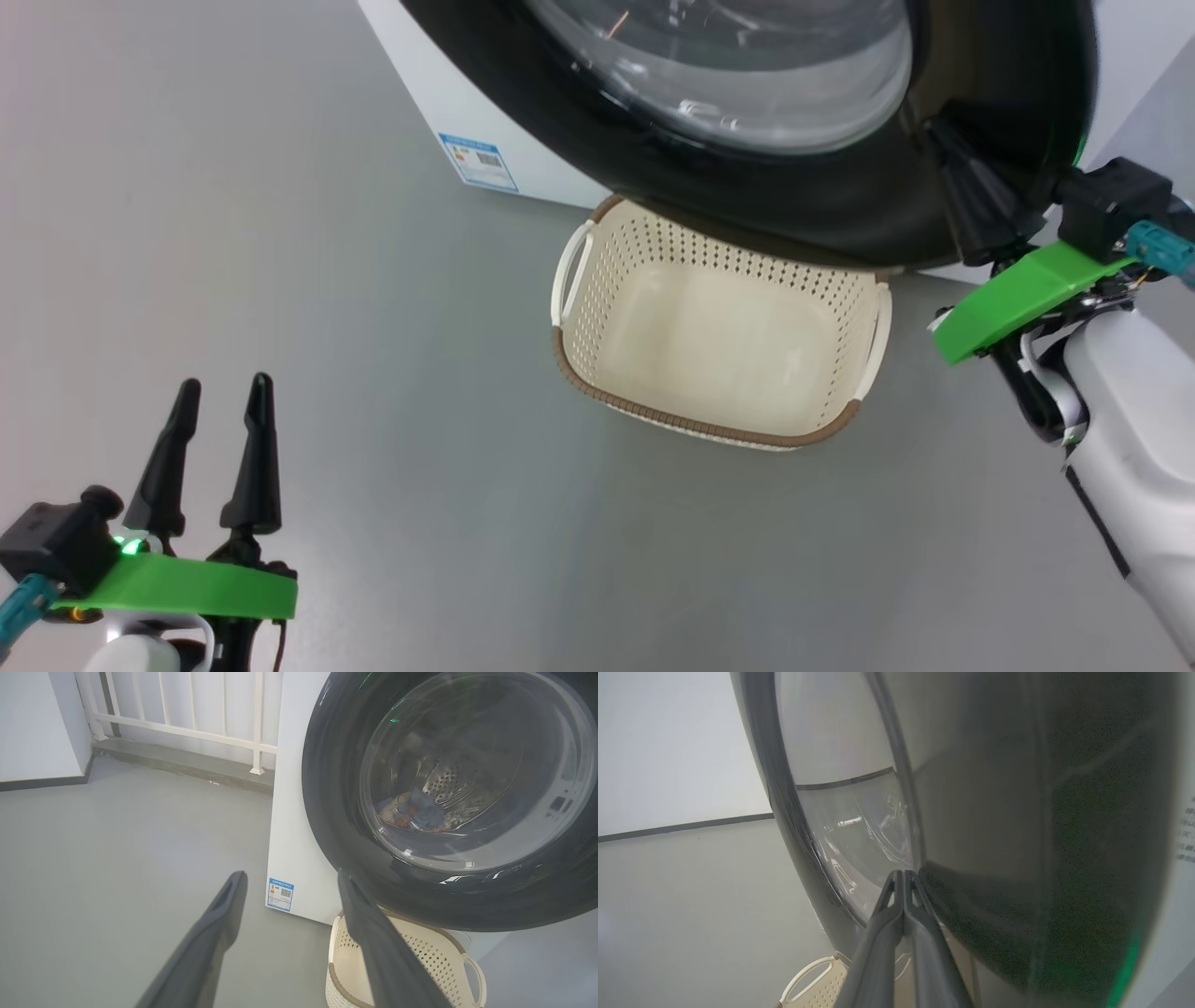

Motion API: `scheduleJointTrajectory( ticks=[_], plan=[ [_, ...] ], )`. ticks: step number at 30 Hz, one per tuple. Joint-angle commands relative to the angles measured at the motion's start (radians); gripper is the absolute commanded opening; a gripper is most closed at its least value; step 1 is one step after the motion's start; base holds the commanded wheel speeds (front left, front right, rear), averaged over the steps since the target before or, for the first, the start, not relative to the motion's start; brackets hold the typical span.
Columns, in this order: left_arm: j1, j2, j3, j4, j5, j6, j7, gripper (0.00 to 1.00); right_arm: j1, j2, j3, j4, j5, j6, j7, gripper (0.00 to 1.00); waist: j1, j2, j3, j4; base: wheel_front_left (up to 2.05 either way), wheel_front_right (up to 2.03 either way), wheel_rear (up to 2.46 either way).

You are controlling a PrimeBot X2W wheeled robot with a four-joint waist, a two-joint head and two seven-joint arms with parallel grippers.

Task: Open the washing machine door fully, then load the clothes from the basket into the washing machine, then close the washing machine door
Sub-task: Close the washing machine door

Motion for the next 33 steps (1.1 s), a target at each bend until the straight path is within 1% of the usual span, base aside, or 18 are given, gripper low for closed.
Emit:
scheduleJointTrajectory(
  ticks=[1, 11, 19, 23, 26, 33],
  plan=[
    [-0.031, 0.040, 0.034, -0.025, -0.008, -0.003, -0.009, 1.00, -0.023, -0.010, -0.003, -0.010, -0.011, 0.000, -0.008, 0.00, 0.0000, -0.0001, 0.015, 0.006, 0.00, 0.00, 0.00],
    [-0.058, 0.044, 0.019, -0.034, -0.029, -0.003, -0.009, 1.00, -0.156, -0.055, -0.044, 0.034, -0.019, 0.000, -0.008, 0.00, 0.0000, -0.0001, 0.091, 0.015, 0.00, 0.00, 0.00],
    [-0.077, 0.046, 0.023, -0.035, -0.038, -0.003, -0.009, 1.00, -0.250, -0.074, -0.077, 0.049, -0.036, 0.000, -0.008, 0.00, 0.0000, -0.0001, 0.137, 0.025, 0.00, 0.00, 0.00],
    [-0.083, 0.045, 0.022, -0.031, -0.039, -0.003, -0.009, 1.00, -0.266, -0.076, -0.116, 0.056, -0.067, 0.000, -0.008, 0.00, 0.0000, -0.0001, 0.140, 0.029, 0.00, 0.00, 0.00],
    [-0.084, 0.044, 0.023, -0.028, -0.038, -0.003, -0.009, 1.00, -0.262, -0.066, -0.142, 0.059, -0.093, 0.000, -0.008, 0.00, 0.0000, -0.0001, 0.136, 0.030, 0.00, 0.00, 0.00],
    [-0.084, 0.042, 0.022, -0.021, -0.034, -0.003, -0.009, 1.00, -0.228, -0.047, -0.152, 0.058, -0.099, 0.000, -0.008, 0.00, 0.0000, -0.0001, 0.111, 0.023, 0.00, 0.00, 0.00]
  ],
)
